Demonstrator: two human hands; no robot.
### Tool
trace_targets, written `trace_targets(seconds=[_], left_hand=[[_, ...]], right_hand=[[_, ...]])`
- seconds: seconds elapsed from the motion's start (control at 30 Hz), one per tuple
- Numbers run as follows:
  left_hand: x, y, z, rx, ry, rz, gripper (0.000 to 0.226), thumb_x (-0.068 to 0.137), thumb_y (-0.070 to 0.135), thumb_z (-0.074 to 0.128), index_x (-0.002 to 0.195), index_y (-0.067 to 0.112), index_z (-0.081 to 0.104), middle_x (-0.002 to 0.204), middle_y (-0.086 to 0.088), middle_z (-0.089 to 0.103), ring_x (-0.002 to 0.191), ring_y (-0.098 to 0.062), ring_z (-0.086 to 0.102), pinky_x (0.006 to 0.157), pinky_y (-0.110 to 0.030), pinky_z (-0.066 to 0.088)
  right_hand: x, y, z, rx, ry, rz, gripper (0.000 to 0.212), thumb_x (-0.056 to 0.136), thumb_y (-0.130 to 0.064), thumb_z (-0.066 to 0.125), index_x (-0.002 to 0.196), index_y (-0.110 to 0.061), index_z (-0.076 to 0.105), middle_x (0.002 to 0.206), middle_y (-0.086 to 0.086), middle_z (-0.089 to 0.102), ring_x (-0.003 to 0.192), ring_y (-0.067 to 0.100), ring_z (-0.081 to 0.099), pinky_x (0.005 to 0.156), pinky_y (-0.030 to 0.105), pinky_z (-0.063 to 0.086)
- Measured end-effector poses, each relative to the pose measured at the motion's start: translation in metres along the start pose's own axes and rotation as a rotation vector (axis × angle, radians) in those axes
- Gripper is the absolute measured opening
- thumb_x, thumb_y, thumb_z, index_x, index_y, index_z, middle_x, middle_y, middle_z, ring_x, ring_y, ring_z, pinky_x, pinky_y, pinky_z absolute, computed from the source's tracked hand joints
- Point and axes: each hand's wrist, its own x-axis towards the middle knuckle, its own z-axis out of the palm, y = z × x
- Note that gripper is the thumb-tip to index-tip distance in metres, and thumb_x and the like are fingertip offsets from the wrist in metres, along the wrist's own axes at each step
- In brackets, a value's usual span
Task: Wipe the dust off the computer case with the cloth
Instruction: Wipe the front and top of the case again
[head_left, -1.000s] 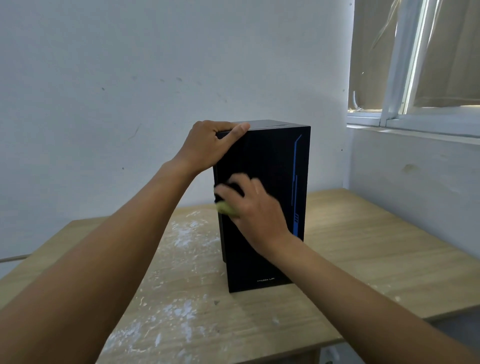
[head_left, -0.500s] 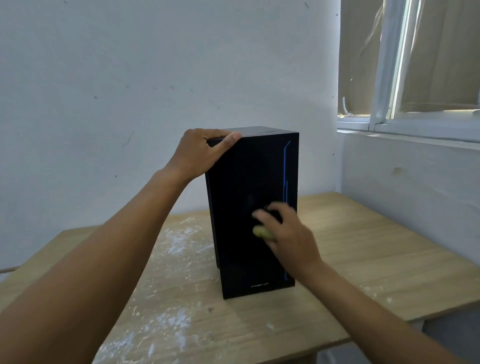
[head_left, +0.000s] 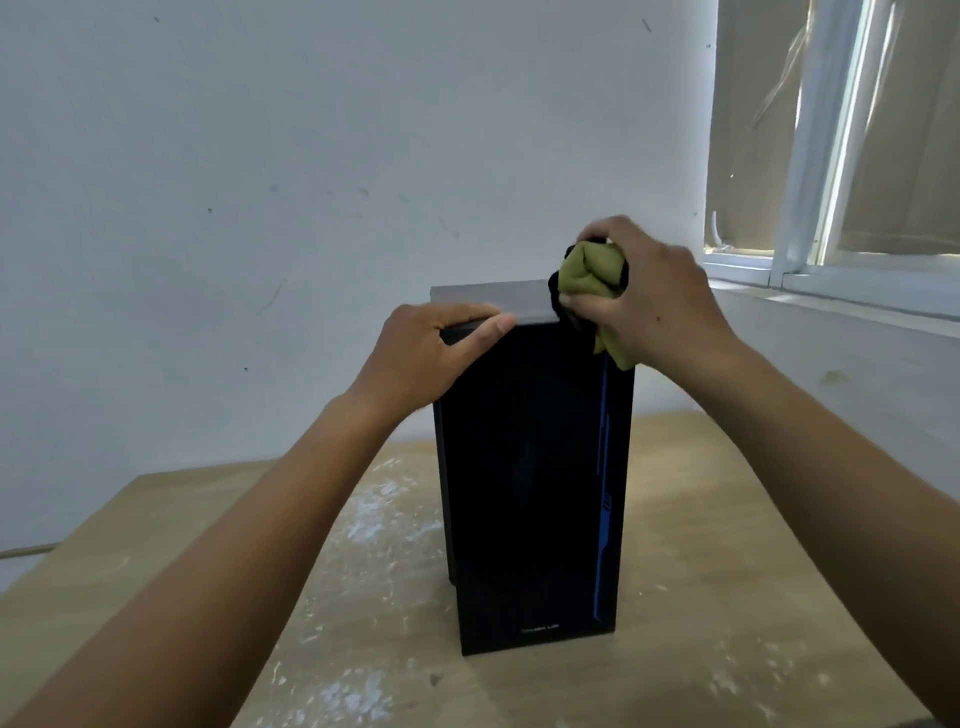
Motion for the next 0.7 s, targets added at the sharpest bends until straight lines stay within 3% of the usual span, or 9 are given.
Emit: trace_targets(seconds=[0.17,0.27,0.33,0.4,0.5,0.57,0.63,0.7], left_hand=[[0.001,0.0,-0.002,0.014,-0.045,-0.062,0.053,0.082,0.061,0.06,0.113,0.021,0.074,0.116,0.012,0.069,0.11,0.0,0.062,0.1,-0.023,0.048],[0.001,0.007,-0.005,0.035,-0.099,-0.118,0.059,0.081,0.063,0.056,0.118,0.019,0.072,0.123,0.008,0.067,0.116,0.001,0.057,0.106,-0.016,0.038],[0.002,0.014,-0.007,0.005,-0.137,-0.181,0.061,0.082,0.062,0.059,0.122,0.017,0.069,0.127,0.011,0.062,0.122,0.001,0.053,0.115,-0.021,0.031],[0.002,0.022,-0.008,-0.041,-0.18,-0.27,0.065,0.084,0.061,0.063,0.131,0.015,0.062,0.135,0.014,0.054,0.133,0.0,0.043,0.12,-0.03,0.023],[0.003,0.032,-0.01,-0.12,-0.245,-0.459,0.088,0.079,0.061,0.059,0.151,0.016,0.036,0.156,0.011,0.03,0.147,-0.001,0.016,0.122,-0.028,0.015],[0.003,0.032,-0.008,-0.203,-0.246,-0.594,0.103,0.075,0.068,0.065,0.155,0.024,0.019,0.162,0.007,0.02,0.149,-0.011,0.019,0.119,-0.034,0.026],[0.004,0.027,-0.005,-0.279,-0.199,-0.703,0.103,0.07,0.072,0.071,0.151,0.037,0.018,0.155,0.003,0.033,0.139,-0.017,0.04,0.108,-0.043,0.045],[0.003,0.026,-0.003,-0.307,-0.173,-0.755,0.102,0.068,0.072,0.073,0.149,0.039,0.02,0.148,0.006,0.043,0.129,-0.014,0.05,0.099,-0.04,0.052]], right_hand=[[0.02,-0.007,-0.002,-0.165,-0.243,0.073,0.041,0.081,-0.045,0.069,0.116,-0.03,0.054,0.103,0.002,0.06,0.095,0.028,0.057,0.081,0.039,0.048],[0.032,-0.012,0.002,-0.277,-0.354,0.128,0.051,0.082,-0.057,0.063,0.121,-0.027,0.05,0.111,0.002,0.056,0.098,0.029,0.057,0.077,0.035,0.044],[0.04,-0.018,0.006,-0.311,-0.424,0.172,0.059,0.081,-0.067,0.056,0.123,-0.027,0.048,0.115,0.002,0.053,0.1,0.029,0.057,0.075,0.033,0.04],[0.043,-0.023,0.009,-0.335,-0.46,0.197,0.063,0.083,-0.073,0.046,0.124,-0.026,0.046,0.117,0.003,0.051,0.102,0.029,0.056,0.076,0.035,0.041],[0.039,-0.029,0.003,-0.3,-0.494,0.2,0.05,0.093,-0.061,0.038,0.125,-0.023,0.045,0.12,0.005,0.049,0.104,0.029,0.055,0.081,0.039,0.044],[0.032,-0.032,-0.006,-0.248,-0.519,0.156,0.04,0.095,-0.053,0.039,0.123,-0.024,0.044,0.118,0.004,0.048,0.101,0.027,0.054,0.08,0.038,0.047],[0.027,-0.035,-0.012,-0.202,-0.534,0.089,0.036,0.096,-0.051,0.04,0.122,-0.027,0.045,0.115,0.001,0.048,0.097,0.022,0.054,0.079,0.037,0.048],[0.027,-0.036,-0.01,-0.206,-0.532,0.041,0.035,0.096,-0.051,0.04,0.122,-0.028,0.046,0.114,-0.001,0.049,0.096,0.02,0.054,0.076,0.036,0.049]])
